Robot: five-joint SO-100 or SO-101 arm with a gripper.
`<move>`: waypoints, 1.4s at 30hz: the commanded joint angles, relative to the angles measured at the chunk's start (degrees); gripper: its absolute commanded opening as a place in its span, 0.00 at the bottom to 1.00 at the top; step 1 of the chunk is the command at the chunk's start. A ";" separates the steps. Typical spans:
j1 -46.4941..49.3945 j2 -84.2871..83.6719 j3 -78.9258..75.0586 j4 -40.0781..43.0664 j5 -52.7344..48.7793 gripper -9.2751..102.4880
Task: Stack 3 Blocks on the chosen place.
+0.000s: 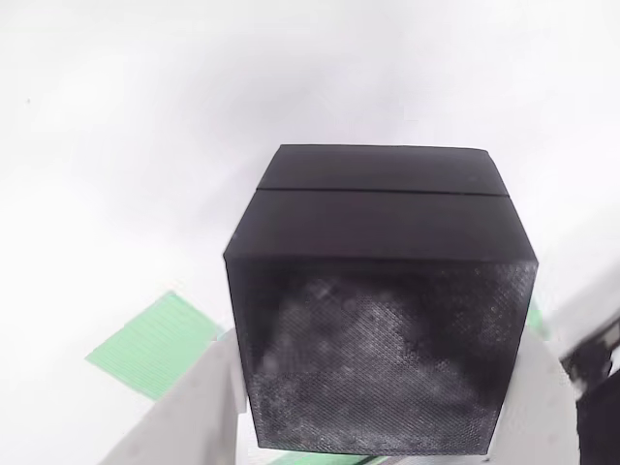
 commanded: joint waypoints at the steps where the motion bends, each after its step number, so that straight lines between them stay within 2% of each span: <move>1: 6.77 1.23 -8.17 2.90 4.13 0.29; 6: 17.14 -3.87 -14.50 5.10 9.84 0.28; 10: 20.92 -7.21 -16.17 6.24 13.18 0.28; 30: 25.05 -18.54 -14.59 4.39 25.05 0.28; 42: 23.99 -26.10 -19.60 3.25 29.71 0.28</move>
